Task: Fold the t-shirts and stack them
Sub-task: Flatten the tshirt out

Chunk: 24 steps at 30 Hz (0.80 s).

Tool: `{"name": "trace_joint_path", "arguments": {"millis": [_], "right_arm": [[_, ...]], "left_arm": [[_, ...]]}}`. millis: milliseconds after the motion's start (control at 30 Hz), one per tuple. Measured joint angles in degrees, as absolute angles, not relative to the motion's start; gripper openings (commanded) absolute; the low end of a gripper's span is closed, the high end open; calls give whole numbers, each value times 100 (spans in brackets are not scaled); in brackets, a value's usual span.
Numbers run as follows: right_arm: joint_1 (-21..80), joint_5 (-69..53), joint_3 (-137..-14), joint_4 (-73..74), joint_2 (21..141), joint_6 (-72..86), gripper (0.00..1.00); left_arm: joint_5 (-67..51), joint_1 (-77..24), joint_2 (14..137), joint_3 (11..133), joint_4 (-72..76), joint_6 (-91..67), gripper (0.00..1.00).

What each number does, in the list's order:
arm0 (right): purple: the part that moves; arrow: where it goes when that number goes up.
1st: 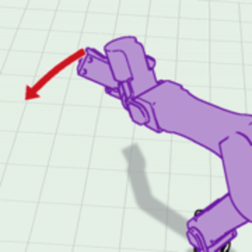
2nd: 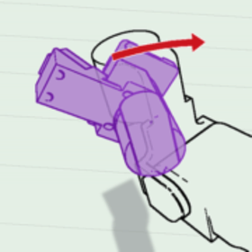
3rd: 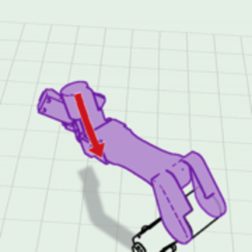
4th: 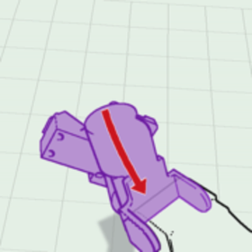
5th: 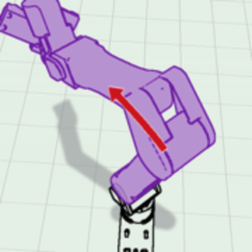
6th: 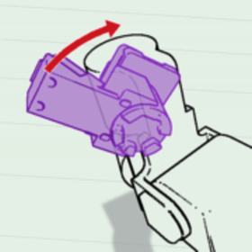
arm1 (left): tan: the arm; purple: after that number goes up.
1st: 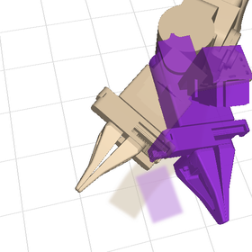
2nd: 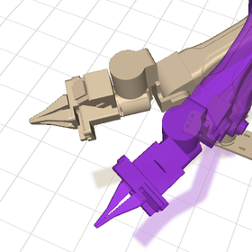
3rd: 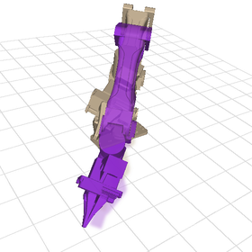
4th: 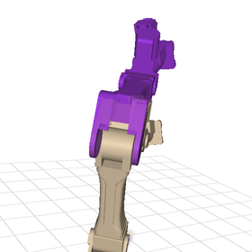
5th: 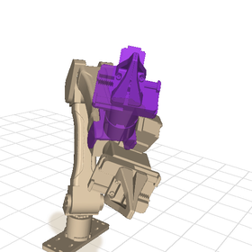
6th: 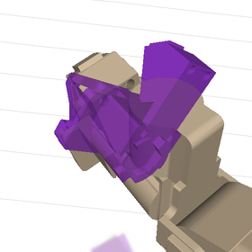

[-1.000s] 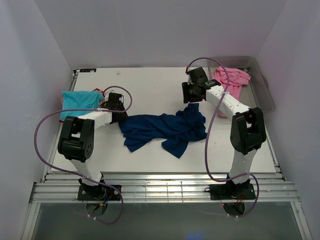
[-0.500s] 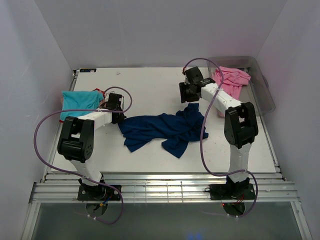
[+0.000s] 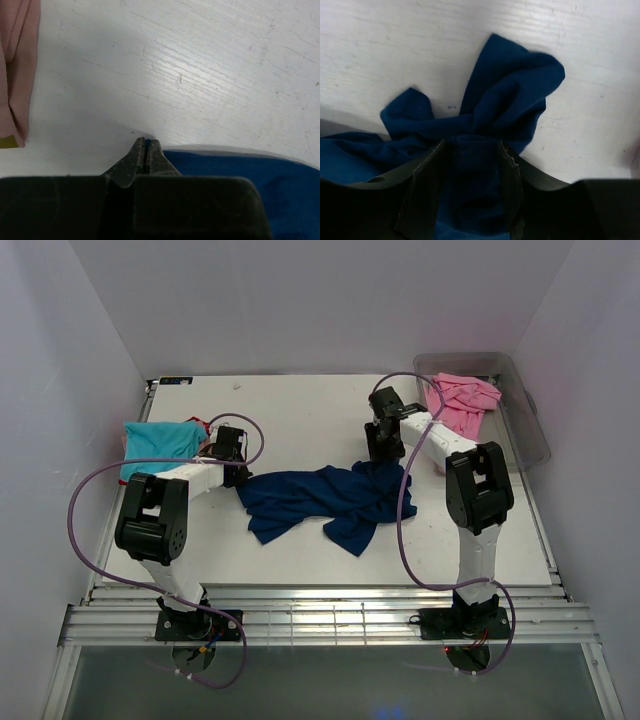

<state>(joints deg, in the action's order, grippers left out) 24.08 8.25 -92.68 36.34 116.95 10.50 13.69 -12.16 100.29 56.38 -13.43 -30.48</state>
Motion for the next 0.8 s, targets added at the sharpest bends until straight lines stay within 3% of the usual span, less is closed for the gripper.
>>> {"name": "trace_joint_path", "arguments": {"millis": [67,133,433,500,667,800], "right_arm": [[2408,888,-9133,3682,11681,1046,45],[2408,884,-9032,3701,11681,993,9],[2403,1020,-9190,3872,11673,1081,8],[2386,1096,-9773,4154,11699,1007,8],[2130,1205,-12866,4637,12189,897,8],[1865,1186,-13235,4488,11605,854,8]], "left_arm": [[1369,-1216,10029,5638,-1343,-3048,0],[1369,-1216,10029,5638,-1343,-3048,0],[1372,-1216,10025,6025,-1804,-2978,0],[1372,-1208,10027,6495,-2053,-2923,0],[1247,-1116,10160,8696,-2587,-2834,0],[1133,-1011,10143,10051,-2676,-2814,0]]}}
